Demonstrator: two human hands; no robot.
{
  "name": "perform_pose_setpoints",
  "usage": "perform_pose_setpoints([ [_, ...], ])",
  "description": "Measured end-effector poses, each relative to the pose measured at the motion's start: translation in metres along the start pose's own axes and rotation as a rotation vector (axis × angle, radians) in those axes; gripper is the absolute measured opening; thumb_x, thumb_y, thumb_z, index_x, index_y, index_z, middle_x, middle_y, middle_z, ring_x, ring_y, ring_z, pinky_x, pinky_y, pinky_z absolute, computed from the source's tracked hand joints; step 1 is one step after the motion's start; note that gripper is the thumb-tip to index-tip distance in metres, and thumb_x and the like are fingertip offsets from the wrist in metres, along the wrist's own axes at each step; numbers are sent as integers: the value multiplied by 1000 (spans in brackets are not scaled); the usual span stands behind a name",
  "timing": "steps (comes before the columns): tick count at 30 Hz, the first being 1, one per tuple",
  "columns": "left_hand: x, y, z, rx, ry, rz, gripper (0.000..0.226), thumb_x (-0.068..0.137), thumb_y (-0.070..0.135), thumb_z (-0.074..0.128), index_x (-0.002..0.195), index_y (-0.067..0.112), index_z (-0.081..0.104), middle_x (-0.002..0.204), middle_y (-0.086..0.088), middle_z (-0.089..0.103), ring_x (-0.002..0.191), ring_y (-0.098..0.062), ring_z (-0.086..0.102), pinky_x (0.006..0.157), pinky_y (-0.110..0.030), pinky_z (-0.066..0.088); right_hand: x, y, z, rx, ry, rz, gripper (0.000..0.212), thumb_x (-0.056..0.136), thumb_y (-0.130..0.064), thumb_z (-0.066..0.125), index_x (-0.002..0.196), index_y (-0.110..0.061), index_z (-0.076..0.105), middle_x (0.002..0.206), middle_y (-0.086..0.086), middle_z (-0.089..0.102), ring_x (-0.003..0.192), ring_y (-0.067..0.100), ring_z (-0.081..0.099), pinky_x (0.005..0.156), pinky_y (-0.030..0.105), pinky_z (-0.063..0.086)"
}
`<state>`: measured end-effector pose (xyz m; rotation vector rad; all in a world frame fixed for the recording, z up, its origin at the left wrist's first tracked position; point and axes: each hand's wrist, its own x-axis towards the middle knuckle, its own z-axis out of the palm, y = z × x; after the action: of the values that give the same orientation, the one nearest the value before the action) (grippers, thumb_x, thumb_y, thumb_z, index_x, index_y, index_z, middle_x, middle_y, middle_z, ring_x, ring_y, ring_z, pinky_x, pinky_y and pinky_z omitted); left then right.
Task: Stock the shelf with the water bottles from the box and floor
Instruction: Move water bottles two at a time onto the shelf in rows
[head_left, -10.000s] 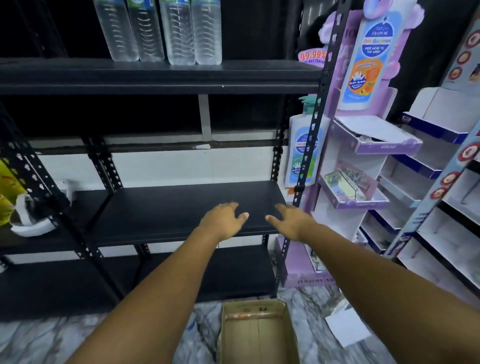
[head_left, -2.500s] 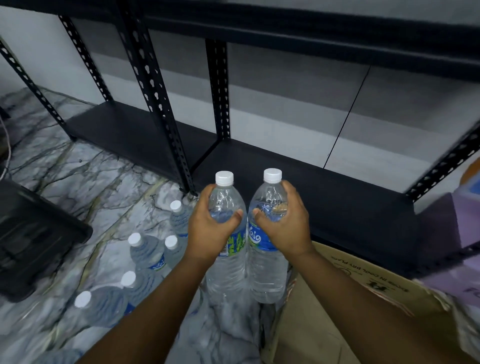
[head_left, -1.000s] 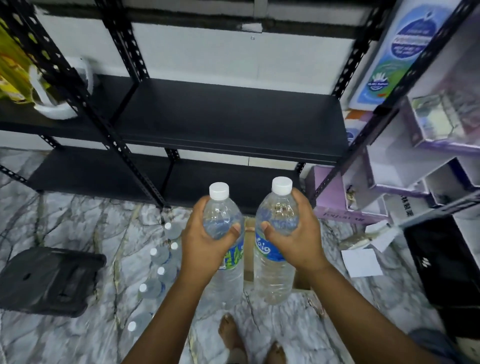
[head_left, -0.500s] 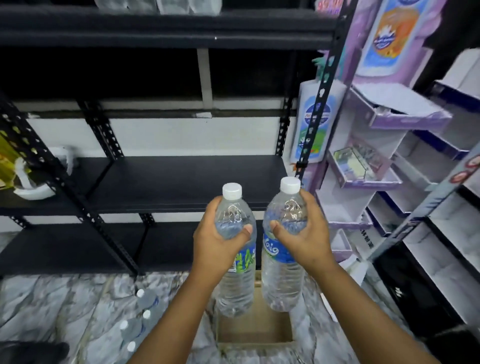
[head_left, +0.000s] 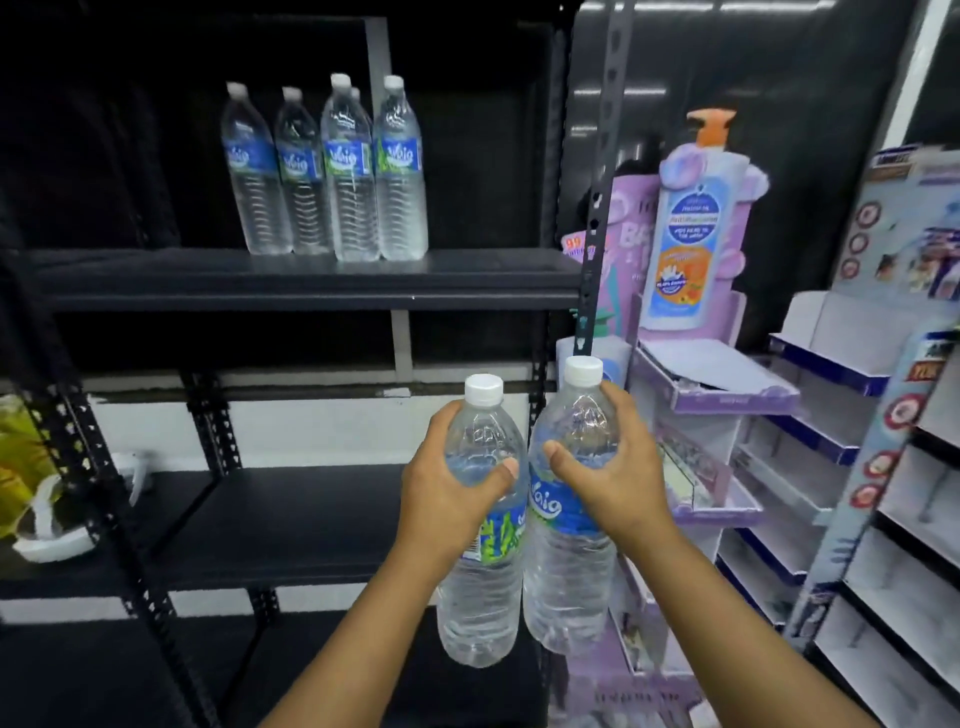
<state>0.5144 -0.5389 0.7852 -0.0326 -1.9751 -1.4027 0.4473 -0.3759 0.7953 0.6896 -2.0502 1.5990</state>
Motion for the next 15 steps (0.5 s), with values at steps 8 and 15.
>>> perform_pose_setpoints([
  [8, 38, 48, 1, -37, 36, 103, 60, 76, 12, 79, 109, 52, 47, 100, 19, 66, 90, 4, 64, 79, -18, 52, 39, -43, -21, 6, 52, -86, 82, 63, -41, 71, 138, -22, 44, 126, -8, 53, 116, 9, 51, 99, 23, 39],
  [15, 98, 89, -8, -85, 58, 195, 55, 78, 11, 77, 115, 39, 47, 99, 19, 63, 86, 9, 62, 75, -10, 48, 95, -76, -25, 10, 72, -167, 73, 74, -32, 80, 136, -22, 45, 121, -9, 58, 107, 3, 56, 88, 11, 39],
])
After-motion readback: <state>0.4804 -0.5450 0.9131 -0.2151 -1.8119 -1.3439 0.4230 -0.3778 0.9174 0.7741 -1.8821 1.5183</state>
